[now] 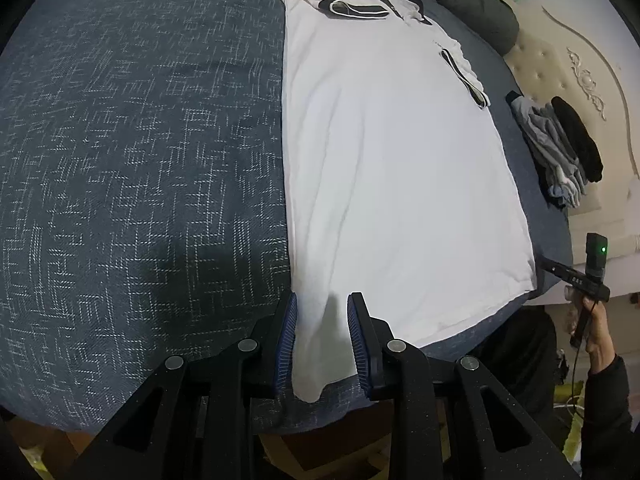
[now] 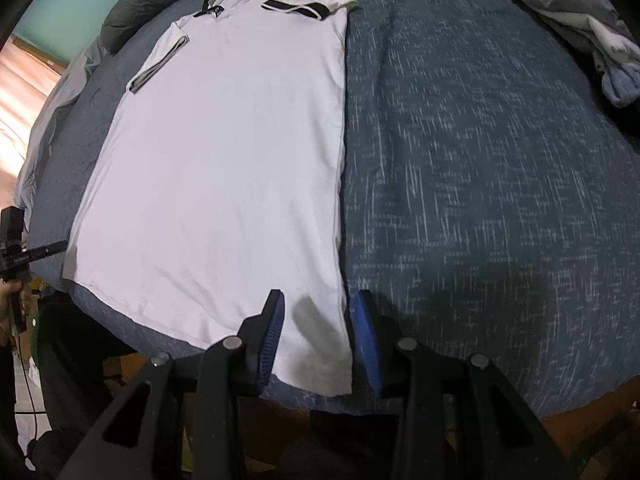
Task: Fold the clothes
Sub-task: 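Lower both open tools to the hem of the white polo, then close both tools on the polo hem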
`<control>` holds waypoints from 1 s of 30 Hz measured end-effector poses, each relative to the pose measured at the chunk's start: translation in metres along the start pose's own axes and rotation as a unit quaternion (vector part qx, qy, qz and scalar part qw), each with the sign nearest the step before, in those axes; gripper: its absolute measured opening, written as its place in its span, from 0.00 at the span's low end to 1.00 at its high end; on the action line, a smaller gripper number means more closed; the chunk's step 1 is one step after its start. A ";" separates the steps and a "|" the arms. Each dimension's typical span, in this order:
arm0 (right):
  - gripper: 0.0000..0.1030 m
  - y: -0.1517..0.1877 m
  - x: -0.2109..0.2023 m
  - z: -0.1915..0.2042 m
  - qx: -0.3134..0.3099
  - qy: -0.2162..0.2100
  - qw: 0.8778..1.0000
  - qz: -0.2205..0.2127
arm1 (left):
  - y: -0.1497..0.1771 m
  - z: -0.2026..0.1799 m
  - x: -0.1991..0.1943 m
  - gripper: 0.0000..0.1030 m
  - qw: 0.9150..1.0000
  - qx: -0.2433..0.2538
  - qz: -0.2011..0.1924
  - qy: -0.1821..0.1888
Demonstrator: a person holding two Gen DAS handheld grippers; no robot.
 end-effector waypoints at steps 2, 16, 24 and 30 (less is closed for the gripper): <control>0.36 0.004 0.003 -0.002 0.002 0.000 1.000 0.002 | 0.002 0.002 0.002 0.28 1.000 -0.003 0.001 -0.001; 0.36 0.022 0.013 -0.005 0.005 0.000 1.000 0.014 | 0.017 0.002 0.012 0.28 1.000 0.001 0.020 0.001; 0.36 0.032 0.018 0.000 0.007 -0.010 1.000 0.016 | 0.020 -0.004 0.014 0.22 1.000 0.019 0.015 0.005; 0.15 0.040 0.020 0.009 -0.004 -0.018 1.000 0.014 | 0.022 -0.008 0.009 0.11 0.999 0.030 0.007 0.013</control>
Point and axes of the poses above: each gripper's, at about its wrist camera, not at the fingertips, and x roughly the way its jaws point, z to its left, y to its underside, the point moved 9 cm from there along x, roughly the way its jaws point, and after that the axes turned 10 degrees about -y, right-handed, at the moved point
